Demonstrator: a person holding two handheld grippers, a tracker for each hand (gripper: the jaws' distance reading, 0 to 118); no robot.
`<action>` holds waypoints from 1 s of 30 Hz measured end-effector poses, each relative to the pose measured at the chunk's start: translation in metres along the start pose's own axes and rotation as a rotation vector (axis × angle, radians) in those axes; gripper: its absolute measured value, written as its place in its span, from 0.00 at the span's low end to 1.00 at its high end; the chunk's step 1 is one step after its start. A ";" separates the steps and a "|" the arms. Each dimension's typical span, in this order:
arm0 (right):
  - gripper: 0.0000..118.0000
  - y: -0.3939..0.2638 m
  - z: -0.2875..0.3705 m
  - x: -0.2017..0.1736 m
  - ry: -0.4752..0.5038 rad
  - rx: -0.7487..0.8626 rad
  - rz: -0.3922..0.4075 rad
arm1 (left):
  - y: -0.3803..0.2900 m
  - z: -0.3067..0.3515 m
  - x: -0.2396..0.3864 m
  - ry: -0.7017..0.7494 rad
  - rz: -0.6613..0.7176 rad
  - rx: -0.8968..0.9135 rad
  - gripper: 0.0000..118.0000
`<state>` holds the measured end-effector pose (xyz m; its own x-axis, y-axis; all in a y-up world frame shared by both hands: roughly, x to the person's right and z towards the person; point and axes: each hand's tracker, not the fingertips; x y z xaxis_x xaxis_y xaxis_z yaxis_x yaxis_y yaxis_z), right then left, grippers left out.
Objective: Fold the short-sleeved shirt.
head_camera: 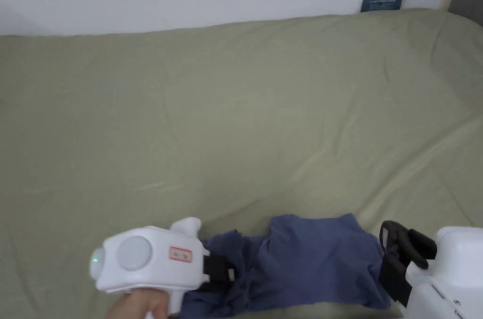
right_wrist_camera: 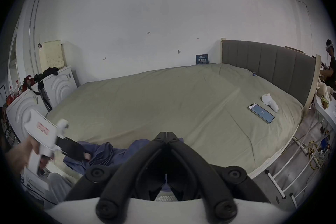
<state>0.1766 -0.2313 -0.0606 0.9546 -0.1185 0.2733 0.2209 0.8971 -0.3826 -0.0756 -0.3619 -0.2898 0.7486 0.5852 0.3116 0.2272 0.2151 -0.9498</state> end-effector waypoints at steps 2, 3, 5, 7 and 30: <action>0.02 -0.001 0.003 -0.001 -0.004 -0.006 0.003 | -0.003 -0.008 0.000 0.043 -0.021 0.037 0.00; 0.02 -0.001 0.004 -0.001 -0.002 -0.011 0.006 | -0.001 0.003 -0.001 0.014 0.006 0.039 0.00; 0.02 -0.002 0.003 -0.003 0.001 -0.016 0.012 | 0.002 0.025 -0.004 -0.015 -0.018 0.028 0.00; 0.02 -0.003 -0.002 -0.007 0.009 -0.028 0.029 | 0.000 0.064 -0.009 0.003 -0.036 0.070 0.00; 0.02 0.005 -0.019 -0.048 0.049 -0.062 0.080 | -0.018 0.113 -0.144 -0.391 0.237 0.211 1.00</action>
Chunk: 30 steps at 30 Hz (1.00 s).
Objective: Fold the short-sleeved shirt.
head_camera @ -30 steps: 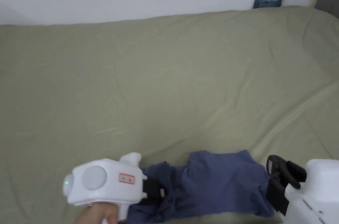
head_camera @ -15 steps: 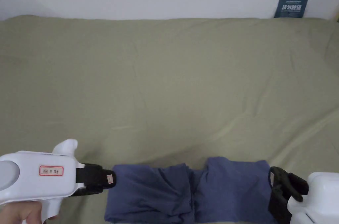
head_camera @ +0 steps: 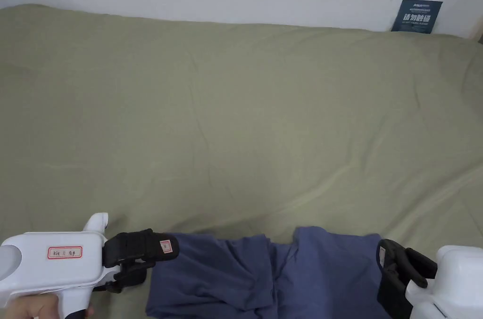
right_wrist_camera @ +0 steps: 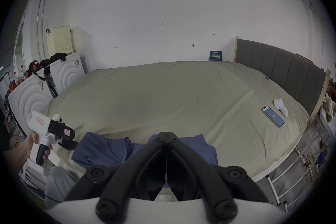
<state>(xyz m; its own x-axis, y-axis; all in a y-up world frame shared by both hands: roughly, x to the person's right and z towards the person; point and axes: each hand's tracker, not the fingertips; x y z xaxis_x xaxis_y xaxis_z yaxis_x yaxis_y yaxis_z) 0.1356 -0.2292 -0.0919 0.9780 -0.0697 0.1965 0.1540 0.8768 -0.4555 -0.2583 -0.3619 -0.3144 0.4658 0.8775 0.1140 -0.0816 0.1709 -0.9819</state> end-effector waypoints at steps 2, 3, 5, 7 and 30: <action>0.02 -0.001 0.000 0.000 -0.005 -0.002 0.002 | 0.001 -0.014 -0.004 -0.074 0.038 -0.054 1.00; 0.02 -0.001 -0.001 0.000 -0.005 -0.009 -0.001 | 0.001 -0.022 -0.006 -0.069 0.037 -0.083 1.00; 0.02 -0.001 0.000 0.002 0.014 -0.021 -0.035 | 0.001 -0.029 -0.004 -0.079 0.007 -0.080 0.96; 0.02 -0.001 0.002 0.002 0.013 -0.017 -0.045 | 0.004 -0.033 0.004 -0.071 0.011 -0.079 0.70; 0.02 0.013 0.012 0.014 0.046 0.063 -0.028 | 0.000 0.088 0.108 0.593 -0.191 0.092 0.10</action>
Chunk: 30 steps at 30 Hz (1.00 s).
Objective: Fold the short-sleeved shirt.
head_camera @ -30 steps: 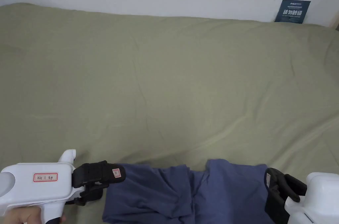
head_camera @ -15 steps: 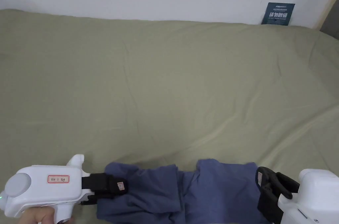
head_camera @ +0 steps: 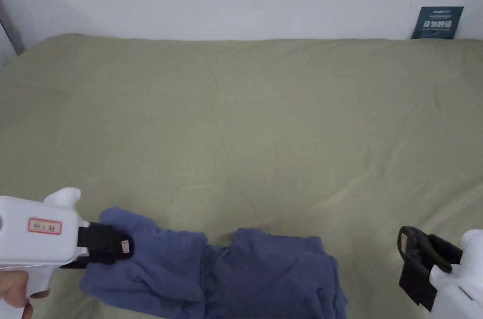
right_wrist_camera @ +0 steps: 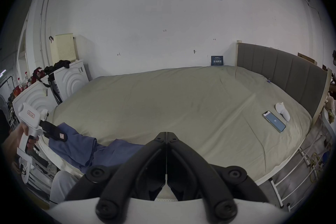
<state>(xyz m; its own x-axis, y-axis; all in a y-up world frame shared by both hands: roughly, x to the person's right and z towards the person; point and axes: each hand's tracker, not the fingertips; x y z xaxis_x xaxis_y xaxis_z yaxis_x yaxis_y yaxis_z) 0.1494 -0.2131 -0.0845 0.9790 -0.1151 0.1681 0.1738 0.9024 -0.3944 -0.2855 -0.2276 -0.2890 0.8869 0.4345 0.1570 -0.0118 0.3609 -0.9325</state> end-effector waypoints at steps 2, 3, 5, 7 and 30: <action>0.02 -0.001 0.003 0.002 0.000 0.002 -0.010 | 0.005 -0.001 0.032 0.036 -0.064 -0.010 0.10; 0.02 -0.002 0.006 0.004 0.001 0.003 -0.015 | 0.007 -0.003 0.051 0.035 -0.101 -0.021 0.10; 0.02 -0.003 0.010 0.008 -0.010 0.011 -0.019 | 0.009 -0.011 0.088 0.039 -0.161 -0.046 0.10; 0.02 -0.003 0.014 0.016 -0.022 0.017 -0.035 | 0.007 -0.024 0.120 0.053 -0.220 -0.071 0.10; 0.02 -0.014 0.012 0.058 -0.096 -0.039 -0.116 | -0.024 -0.120 0.144 -0.367 -0.043 -0.044 0.06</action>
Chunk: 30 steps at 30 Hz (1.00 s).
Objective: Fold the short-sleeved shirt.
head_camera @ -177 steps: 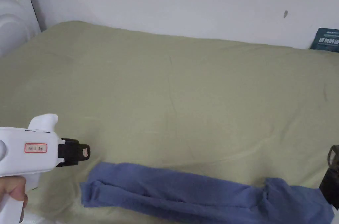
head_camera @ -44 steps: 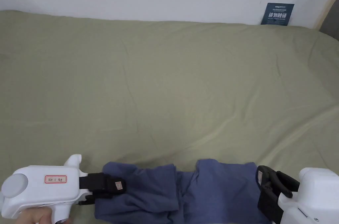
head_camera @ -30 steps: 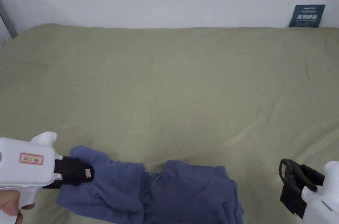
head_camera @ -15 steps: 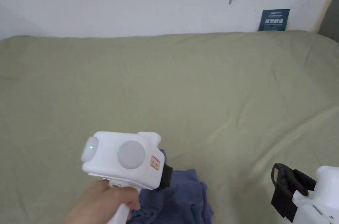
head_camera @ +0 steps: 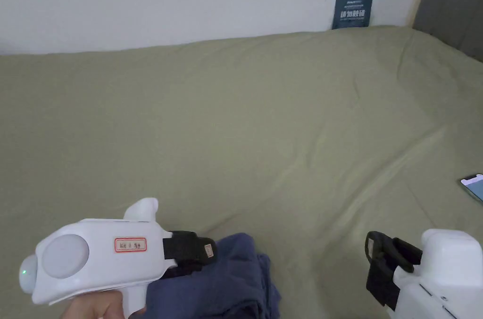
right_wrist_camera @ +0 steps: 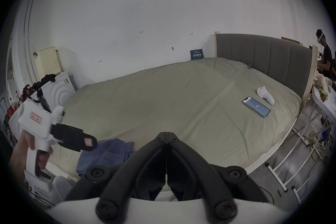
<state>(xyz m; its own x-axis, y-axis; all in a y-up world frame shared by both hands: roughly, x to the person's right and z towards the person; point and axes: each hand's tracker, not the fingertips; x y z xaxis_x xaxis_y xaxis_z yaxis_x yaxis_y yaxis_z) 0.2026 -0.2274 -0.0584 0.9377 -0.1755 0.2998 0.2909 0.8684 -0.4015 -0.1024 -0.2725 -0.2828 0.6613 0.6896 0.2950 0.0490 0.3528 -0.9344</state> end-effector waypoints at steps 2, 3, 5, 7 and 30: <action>0.02 -0.003 -0.003 -0.003 0.024 -0.021 -0.016 | -0.005 -0.014 -0.012 -0.088 0.053 -0.050 0.06; 0.02 -0.004 -0.003 -0.005 0.028 -0.026 -0.023 | -0.010 -0.027 -0.015 -0.131 0.067 -0.093 0.06; 0.02 -0.005 -0.001 -0.008 0.044 -0.040 -0.017 | -0.024 -0.058 -0.020 -0.228 0.122 -0.176 0.06; 0.02 -0.007 -0.001 -0.010 0.038 -0.058 0.001 | -0.043 -0.084 -0.027 -0.284 0.161 -0.208 0.03; 0.02 -0.049 -0.188 -0.064 0.718 -0.649 -0.355 | 0.005 0.067 -0.100 0.065 0.012 0.002 0.00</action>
<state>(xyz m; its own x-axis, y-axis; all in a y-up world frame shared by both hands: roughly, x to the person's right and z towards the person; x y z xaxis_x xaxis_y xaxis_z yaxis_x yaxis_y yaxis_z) 0.1646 -0.3460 -0.2208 0.6083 -0.7937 -0.0098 0.4200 0.3323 -0.8445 -0.2186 -0.2970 -0.3031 0.7090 0.6515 0.2698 0.0392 0.3456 -0.9376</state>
